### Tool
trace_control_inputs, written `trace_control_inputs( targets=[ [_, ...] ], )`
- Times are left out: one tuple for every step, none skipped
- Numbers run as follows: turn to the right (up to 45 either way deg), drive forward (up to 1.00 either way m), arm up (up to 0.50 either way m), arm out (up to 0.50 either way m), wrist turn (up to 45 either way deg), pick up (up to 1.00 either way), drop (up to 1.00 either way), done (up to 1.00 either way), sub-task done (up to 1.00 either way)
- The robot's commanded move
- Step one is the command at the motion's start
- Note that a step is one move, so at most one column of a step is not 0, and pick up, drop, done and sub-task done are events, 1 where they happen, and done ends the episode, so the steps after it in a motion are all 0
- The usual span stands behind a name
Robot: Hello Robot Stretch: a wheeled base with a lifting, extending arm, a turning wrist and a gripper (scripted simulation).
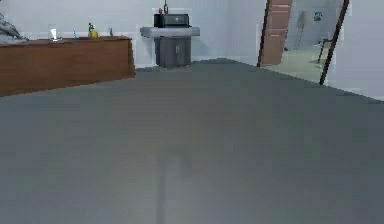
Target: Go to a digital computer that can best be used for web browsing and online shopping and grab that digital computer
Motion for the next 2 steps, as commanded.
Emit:
trace_control_inputs(
  targets=[
    [24.0, 0.00, 0.00, 0.00, 0.0, 0.00, 0.00, 0.00, 0.00],
    [3.0, 0.00, 0.00, 0.00, 0.0, 0.00, 0.00, 0.00, 0.00]
  ],
)
